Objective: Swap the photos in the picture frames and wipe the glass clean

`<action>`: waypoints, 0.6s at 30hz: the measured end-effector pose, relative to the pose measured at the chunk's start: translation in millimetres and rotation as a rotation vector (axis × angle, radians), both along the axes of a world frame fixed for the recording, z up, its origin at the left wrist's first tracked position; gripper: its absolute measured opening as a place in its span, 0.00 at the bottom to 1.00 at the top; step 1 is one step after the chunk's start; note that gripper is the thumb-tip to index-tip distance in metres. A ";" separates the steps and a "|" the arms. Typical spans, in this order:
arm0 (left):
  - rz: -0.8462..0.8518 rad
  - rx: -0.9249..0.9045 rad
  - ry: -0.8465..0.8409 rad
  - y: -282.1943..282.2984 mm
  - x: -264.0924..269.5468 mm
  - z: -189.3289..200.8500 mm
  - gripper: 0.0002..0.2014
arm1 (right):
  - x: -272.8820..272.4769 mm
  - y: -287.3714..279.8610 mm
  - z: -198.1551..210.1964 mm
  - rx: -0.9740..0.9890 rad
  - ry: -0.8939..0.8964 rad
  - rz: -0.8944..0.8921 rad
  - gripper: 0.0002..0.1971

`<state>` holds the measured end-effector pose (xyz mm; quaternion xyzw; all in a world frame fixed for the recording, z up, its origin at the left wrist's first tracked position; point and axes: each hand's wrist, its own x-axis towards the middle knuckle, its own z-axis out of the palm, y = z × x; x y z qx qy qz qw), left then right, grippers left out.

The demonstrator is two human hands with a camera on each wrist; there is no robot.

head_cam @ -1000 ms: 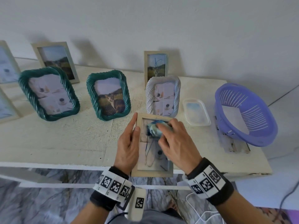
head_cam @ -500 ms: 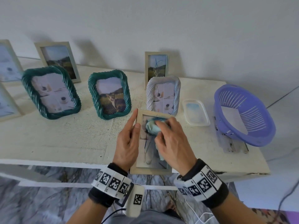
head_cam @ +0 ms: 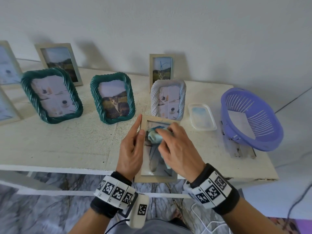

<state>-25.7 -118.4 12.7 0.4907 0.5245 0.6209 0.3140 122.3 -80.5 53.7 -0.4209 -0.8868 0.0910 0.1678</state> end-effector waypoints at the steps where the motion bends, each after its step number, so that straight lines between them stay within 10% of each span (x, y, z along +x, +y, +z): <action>1: 0.006 0.005 0.013 -0.9 1.8 1.3 0.22 | 1.6 4.3 0.3 0.009 -0.007 -0.039 0.19; 11: 0.009 -0.078 -0.015 -1.5 -6.6 -9.3 0.23 | 5.2 -21.7 -4.4 -0.109 -0.024 0.125 0.22; 18: 0.041 -0.068 -0.031 -5.6 2.5 -4.1 0.22 | 8.7 0.3 -3.6 -0.019 -0.018 -0.090 0.19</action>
